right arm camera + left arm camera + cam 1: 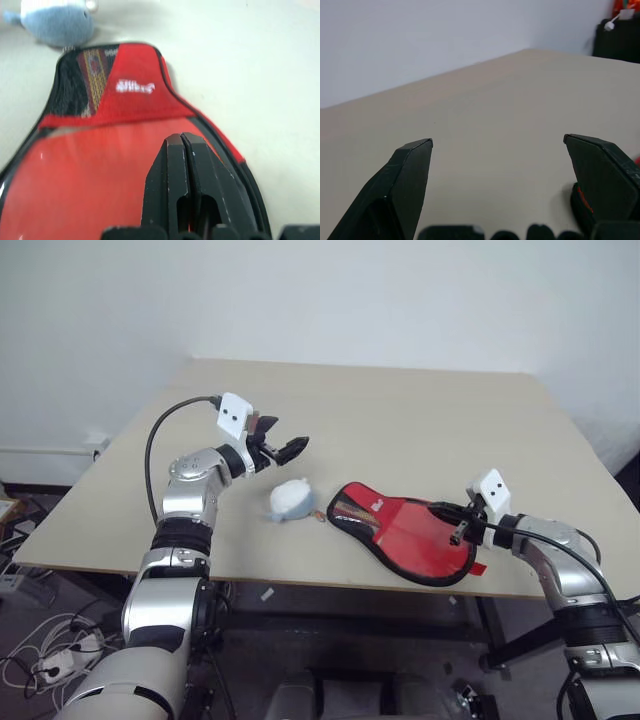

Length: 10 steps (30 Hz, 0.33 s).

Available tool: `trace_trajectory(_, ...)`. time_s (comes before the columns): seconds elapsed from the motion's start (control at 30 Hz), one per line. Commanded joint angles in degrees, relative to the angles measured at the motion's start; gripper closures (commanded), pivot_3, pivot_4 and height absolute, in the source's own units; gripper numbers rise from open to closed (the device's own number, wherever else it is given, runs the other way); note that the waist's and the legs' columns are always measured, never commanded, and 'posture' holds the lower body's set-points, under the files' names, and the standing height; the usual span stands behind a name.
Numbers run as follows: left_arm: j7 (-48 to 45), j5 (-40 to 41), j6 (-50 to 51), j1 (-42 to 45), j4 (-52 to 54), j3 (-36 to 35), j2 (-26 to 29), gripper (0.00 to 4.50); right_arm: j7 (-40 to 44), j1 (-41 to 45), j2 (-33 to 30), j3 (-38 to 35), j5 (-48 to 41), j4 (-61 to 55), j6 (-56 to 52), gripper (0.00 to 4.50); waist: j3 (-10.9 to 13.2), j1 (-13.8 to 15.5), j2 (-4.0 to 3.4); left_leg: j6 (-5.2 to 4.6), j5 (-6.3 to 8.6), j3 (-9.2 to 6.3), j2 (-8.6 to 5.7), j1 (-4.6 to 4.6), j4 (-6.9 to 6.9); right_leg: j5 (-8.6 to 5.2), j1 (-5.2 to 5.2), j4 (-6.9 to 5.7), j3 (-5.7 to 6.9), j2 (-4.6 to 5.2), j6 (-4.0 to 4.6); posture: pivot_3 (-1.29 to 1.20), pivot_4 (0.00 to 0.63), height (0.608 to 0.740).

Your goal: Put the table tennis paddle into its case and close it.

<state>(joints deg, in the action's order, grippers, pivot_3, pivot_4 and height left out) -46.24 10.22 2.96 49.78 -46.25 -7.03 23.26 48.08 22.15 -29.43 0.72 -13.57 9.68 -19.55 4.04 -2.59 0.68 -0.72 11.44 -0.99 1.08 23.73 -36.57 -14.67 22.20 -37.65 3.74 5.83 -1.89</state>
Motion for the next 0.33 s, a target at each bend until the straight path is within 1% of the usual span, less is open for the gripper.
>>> trace_trajectory(0.03,2.6,1.8,1.0,-0.9,5.8,-2.1,0.8,0.02,-2.2,2.6,1.3,-2.7,-1.7,-1.3,0.7,4.5,0.0,0.0,0.0,-0.01,-0.01,0.0,0.01,0.0,0.0,0.01,0.0,0.0,0.0,0.0,-0.01,0.0,0.0,0.74)
trace_trajectory(0.23,5.4,3.4,6.2,-7.4,17.8,-2.2,0.0,0.02,-3.2,3.5,2.6,-3.2,-3.1,-1.8,-0.4,4.5,0.0,0.0,0.01,-0.05,-0.03,0.08,0.01,-0.01,-0.01,0.06,0.02,-0.04,-0.1,0.0,-0.06,0.0,0.0,0.74)
trace_trajectory(0.33,6.4,4.0,8.3,-9.7,21.6,-1.9,-0.5,0.02,-3.0,3.5,2.7,-3.0,-3.2,-2.0,-0.6,4.5,0.0,0.0,0.0,-0.06,-0.03,0.19,0.01,-0.04,-0.01,0.07,0.04,-0.05,-0.23,0.0,-0.07,0.0,0.0,0.74)
